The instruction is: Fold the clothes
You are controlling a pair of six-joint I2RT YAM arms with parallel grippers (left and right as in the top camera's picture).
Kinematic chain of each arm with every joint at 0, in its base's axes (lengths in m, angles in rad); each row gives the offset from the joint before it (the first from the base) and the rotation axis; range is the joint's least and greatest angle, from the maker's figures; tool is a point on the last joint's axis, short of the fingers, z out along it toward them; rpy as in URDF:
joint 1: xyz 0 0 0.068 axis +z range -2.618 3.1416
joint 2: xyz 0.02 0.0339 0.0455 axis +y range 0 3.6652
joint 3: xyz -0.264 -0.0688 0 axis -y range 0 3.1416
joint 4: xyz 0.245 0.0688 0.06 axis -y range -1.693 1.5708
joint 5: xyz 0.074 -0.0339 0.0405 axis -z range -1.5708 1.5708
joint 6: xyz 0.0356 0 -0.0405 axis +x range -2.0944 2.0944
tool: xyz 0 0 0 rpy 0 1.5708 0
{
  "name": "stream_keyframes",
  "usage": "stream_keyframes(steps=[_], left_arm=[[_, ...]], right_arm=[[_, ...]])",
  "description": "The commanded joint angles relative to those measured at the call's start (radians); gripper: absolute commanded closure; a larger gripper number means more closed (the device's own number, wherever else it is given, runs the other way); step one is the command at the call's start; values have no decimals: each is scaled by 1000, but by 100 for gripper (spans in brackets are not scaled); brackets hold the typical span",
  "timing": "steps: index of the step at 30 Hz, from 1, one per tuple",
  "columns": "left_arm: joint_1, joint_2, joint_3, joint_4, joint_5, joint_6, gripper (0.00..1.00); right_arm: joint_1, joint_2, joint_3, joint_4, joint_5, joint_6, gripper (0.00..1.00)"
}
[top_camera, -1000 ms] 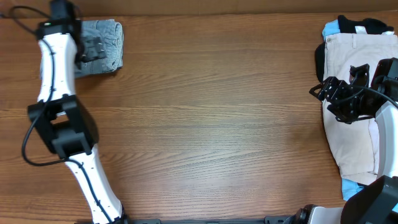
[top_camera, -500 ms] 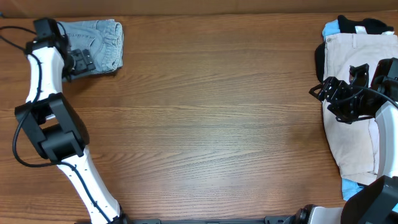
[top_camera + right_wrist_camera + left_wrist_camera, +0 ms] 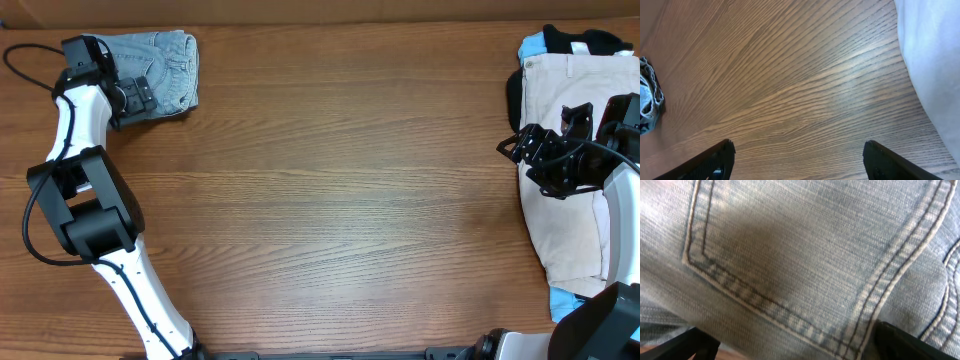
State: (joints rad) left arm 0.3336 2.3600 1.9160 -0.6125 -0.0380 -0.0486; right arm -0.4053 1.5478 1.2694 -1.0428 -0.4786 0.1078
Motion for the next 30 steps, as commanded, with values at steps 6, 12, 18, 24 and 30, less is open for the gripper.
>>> stream_keyframes(steps=[6, 12, 18, 24, 30], left_arm=[[-8, 39, -35, 68, 2, 20, 0], [-8, 53, -31, 76, 6, 19, 0], [-8, 52, 111, -71, 6, 19, 0], [-7, 52, 386, -395, 6, 19, 0], [-8, 37, 704, -705, 33, 15, 0]], right_arm=[[0, 0, 6, 2, 7, -7, 14], [0, 0, 6, 18, 6, -7, 14], [0, 0, 16, 68, -18, -8, 9], [0, -5, 162, 5, -35, -16, 5], [0, -22, 390, -184, -38, -97, 1]])
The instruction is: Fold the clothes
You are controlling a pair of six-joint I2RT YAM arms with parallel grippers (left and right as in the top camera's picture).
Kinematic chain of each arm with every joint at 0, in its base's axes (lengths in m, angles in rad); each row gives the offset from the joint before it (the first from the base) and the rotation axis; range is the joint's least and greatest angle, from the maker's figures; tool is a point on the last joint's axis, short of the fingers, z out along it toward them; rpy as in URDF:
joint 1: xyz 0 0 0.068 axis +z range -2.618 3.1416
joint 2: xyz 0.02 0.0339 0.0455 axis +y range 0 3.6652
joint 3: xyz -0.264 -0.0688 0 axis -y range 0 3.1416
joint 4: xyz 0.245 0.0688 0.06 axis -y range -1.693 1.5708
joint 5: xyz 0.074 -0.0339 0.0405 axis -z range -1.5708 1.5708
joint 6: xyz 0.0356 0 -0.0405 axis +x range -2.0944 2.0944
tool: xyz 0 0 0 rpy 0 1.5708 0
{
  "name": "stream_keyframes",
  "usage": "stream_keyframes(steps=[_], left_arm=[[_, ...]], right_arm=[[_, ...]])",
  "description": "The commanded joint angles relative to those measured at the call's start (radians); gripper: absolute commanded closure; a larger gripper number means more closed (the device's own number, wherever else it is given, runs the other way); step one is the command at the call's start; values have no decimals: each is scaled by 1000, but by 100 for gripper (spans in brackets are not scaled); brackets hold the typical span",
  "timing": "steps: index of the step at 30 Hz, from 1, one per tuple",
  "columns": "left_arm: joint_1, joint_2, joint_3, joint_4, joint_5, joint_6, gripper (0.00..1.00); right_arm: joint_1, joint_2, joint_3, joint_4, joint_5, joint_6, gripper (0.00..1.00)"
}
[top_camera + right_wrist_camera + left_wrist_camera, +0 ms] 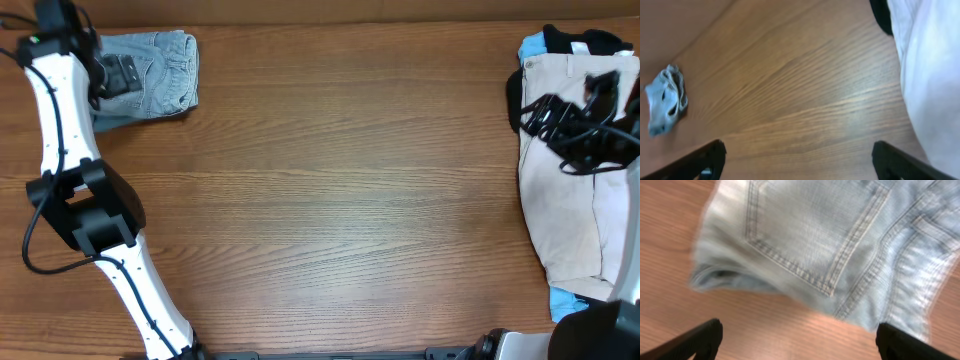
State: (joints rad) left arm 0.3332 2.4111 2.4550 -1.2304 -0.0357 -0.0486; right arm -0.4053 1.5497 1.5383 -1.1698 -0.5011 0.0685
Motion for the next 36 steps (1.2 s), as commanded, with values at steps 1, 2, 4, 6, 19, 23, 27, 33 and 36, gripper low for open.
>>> stream_keyframes(steps=[1, 2, 4, 6, 19, 23, 27, 33, 36], left_arm=[[-9, -20, 219, -134, 52, 14, 0], [-12, -26, 259, -168, 70, 14, 0], [-19, -43, 338, -237, 106, 11, 0], [-26, -61, 406, -296, 127, 11, 0], [-74, -336, 552, -459, 206, -42, 0], [-79, -455, 523, -459, 217, -42, 0], [-80, -580, 447, -459, 220, -42, 0], [-82, -827, 142, -459, 235, -41, 0], [-82, -944, -19, -459, 232, -40, 0]], right_arm=[[0, -29, 152, -83, -15, -67, 0], [0, -36, 181, -106, -15, -73, 0], [0, -58, 243, -153, -15, -74, 0], [0, -88, 291, -188, -15, -74, 0], [0, -436, 375, -262, 23, -77, 0], [0, -503, 375, -276, 42, -77, 0], [0, -521, 375, -312, 53, -76, 0], [0, -517, 352, -360, 56, -76, 0], [0, -515, 351, -359, 56, -76, 0]])
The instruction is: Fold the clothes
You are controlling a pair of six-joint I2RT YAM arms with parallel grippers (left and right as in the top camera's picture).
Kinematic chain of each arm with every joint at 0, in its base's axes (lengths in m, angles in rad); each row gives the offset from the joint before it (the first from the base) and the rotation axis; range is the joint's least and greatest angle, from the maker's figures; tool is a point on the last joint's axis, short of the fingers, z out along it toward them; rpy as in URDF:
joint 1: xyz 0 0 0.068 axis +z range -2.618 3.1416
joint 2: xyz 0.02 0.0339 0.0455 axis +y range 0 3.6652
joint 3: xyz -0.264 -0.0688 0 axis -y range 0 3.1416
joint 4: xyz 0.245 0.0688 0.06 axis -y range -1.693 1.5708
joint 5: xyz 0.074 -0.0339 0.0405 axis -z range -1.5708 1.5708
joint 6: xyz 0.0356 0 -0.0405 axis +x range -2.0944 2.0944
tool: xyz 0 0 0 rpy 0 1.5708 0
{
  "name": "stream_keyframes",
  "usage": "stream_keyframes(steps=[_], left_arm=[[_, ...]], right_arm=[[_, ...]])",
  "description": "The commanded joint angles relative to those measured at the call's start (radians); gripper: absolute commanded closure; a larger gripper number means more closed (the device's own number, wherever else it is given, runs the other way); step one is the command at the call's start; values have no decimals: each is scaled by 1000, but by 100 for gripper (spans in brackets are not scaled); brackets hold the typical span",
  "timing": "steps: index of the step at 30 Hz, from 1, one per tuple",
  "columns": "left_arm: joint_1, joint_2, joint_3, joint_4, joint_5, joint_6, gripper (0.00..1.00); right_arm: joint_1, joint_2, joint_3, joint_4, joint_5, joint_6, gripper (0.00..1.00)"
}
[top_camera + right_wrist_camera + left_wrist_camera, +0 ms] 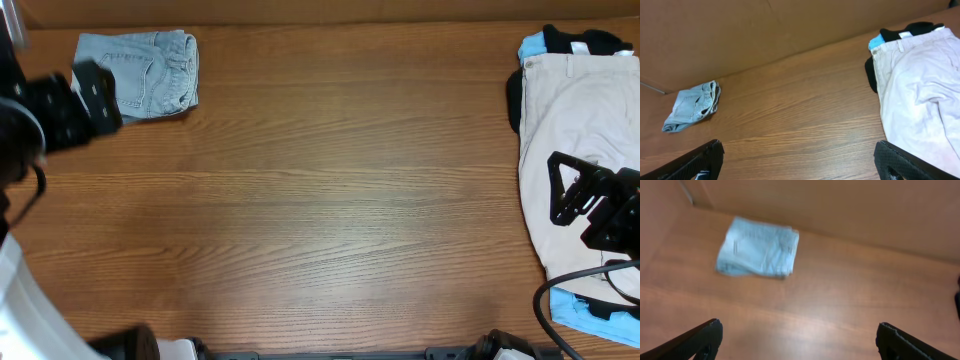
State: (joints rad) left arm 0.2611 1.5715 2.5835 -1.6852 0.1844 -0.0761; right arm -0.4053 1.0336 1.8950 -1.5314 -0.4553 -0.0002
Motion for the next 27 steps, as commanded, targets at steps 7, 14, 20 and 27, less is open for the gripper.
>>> stream_keyframes(steps=[7, 14, 20, 27], left_arm=[[-10, -364, -523, 11, -70, -13, 0], [-10, -542, -851, 154, -16, -13, 0], [-10, -618, -1107, 214, 76, -5, 0], [-10, -610, -1357, 185, 253, -11, 0]], right_arm=[[0, 1, -5, 3, 10, -8, 0], [0, 1, -5, 3, 10, -8, 0], [0, 1, -5, 3, 10, -8, 0], [0, 1, -5, 3, 10, -8, 0]])
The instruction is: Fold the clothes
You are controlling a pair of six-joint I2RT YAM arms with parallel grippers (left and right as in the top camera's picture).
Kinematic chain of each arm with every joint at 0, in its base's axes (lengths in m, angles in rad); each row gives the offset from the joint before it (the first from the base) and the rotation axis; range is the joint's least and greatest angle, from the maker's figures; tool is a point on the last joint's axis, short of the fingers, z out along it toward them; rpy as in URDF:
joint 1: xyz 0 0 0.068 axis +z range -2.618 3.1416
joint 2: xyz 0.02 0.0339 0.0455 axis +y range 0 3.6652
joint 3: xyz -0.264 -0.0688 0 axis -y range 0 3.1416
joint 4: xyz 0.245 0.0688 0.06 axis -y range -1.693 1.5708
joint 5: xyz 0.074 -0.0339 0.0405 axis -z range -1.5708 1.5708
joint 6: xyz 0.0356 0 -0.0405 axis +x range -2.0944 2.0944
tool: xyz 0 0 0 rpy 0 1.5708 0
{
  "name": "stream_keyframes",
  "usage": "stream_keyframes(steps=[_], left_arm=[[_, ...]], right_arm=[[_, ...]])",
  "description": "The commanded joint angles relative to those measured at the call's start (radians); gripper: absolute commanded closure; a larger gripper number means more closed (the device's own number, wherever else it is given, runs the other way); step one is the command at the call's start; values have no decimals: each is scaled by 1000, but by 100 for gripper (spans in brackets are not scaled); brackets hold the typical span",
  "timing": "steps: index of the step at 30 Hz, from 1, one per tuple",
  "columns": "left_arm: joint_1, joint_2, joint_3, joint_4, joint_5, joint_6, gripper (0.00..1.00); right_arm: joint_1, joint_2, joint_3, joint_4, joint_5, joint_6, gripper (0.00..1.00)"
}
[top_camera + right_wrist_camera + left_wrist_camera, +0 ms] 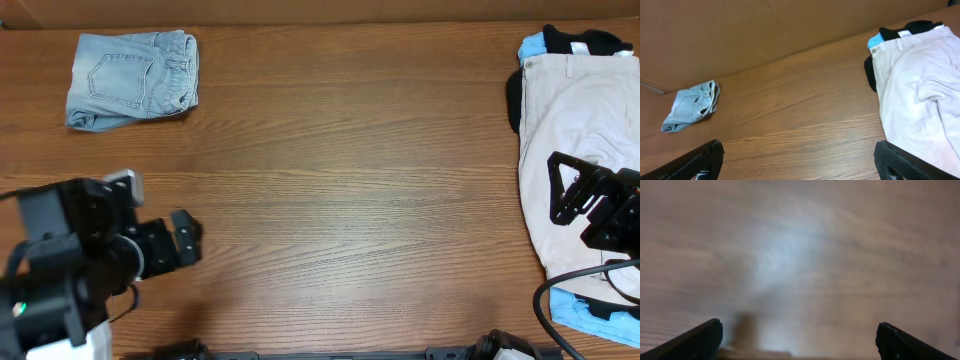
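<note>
Folded light-blue jeans lie at the table's back left and show small in the right wrist view. At the right edge, beige trousers are spread on top of a pile, seen closer as beige trousers. My left gripper hangs open over bare wood at the front left, and its view is blurred, with only table between the left fingertips. My right gripper is open above the trousers' left edge, holding nothing.
A black garment and a blue one stick out from under the trousers at the back, and more blue cloth shows at the front. A brown cardboard wall stands behind the wooden table.
My left arm has moved from the far left edge beside the jeans to the front left, its gripper now over bare wood. The right gripper and the clothes are unchanged.
My left gripper rested on the folded jeans while the right hovered at the trousers' left edge. Then the left was off the jeans and the right was further back over the pile. Later both were drawn back and open. The left now hangs at the front left.
</note>
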State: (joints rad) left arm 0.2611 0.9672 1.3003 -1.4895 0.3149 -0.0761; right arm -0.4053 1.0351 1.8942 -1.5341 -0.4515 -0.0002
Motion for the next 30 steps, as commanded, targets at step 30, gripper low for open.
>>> stream_keyframes(steps=[30], left_arm=[[-156, -235, -573, 884, 254, 466, 0]], right_arm=[[0, -1, -5, 5, 6, -8, 0]])
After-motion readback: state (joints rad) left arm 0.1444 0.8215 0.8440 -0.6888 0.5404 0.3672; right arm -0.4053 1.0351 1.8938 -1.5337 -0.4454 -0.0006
